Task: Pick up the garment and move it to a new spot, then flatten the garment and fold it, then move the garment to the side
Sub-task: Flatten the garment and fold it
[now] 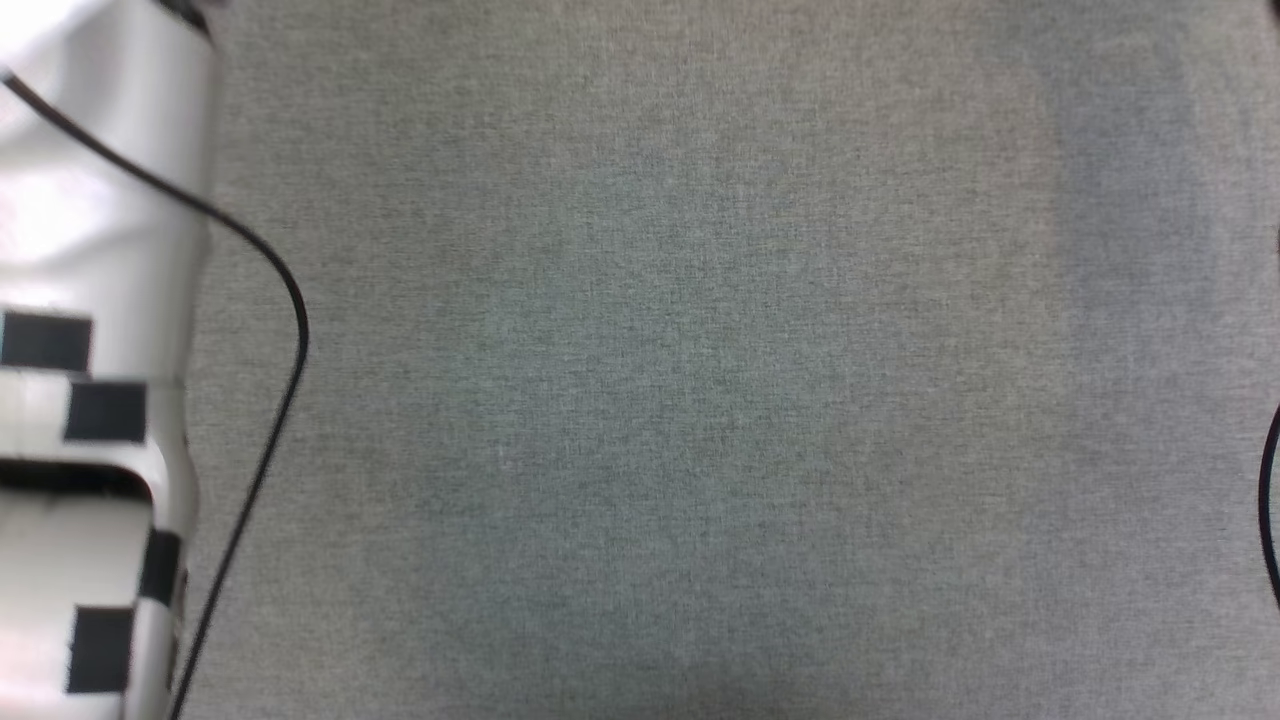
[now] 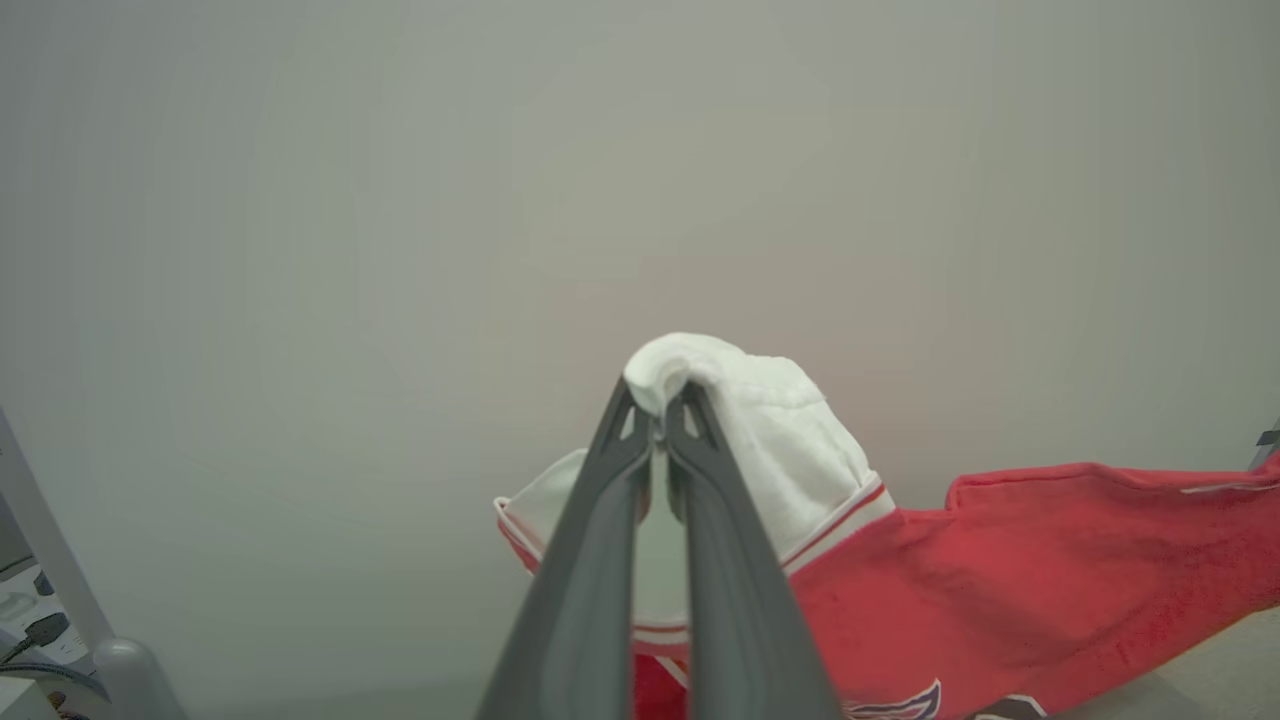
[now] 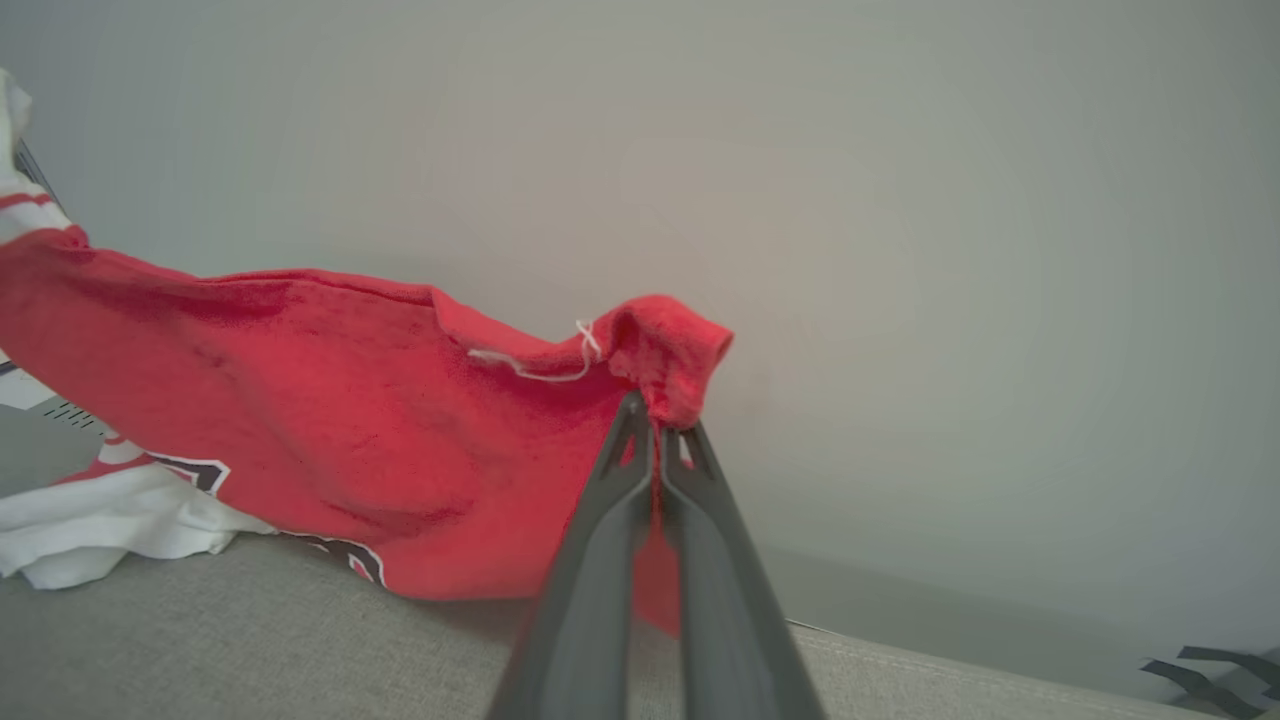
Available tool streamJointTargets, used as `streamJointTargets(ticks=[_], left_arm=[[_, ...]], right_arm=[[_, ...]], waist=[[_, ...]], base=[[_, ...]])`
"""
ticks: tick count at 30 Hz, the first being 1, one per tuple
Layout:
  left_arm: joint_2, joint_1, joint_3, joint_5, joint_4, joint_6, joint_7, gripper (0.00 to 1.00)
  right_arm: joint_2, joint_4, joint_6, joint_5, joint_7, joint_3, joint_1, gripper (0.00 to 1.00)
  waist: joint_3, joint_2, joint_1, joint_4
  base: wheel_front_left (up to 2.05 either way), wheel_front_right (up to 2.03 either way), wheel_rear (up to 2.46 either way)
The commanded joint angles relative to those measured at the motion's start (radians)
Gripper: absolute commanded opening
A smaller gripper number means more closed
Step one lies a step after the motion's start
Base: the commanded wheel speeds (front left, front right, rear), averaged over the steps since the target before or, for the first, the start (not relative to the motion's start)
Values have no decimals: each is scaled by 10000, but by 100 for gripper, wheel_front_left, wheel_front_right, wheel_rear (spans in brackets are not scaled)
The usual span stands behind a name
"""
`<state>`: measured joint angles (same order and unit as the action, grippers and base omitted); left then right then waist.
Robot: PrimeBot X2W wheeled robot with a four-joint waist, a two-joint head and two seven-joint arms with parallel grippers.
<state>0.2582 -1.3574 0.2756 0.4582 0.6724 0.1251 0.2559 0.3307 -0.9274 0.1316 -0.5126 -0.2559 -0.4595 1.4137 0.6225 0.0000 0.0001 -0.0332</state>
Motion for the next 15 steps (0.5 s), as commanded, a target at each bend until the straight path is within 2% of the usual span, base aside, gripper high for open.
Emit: streamJointTargets(ticks=[1, 15], left_arm=[[63, 735, -107, 43, -242, 54, 57, 0], [-302, 6861, -855, -243, -2348, 55, 58, 0]], right_arm=[[117, 160, -9, -101, -56, -106, -597, 0], [1210, 1216, -9, -1378, -58, -1885, -4922, 0]], waist=[[-607, 0, -1, 189], [-2899, 0, -1, 457]], base=[[0, 0, 0], [0, 0, 0]])
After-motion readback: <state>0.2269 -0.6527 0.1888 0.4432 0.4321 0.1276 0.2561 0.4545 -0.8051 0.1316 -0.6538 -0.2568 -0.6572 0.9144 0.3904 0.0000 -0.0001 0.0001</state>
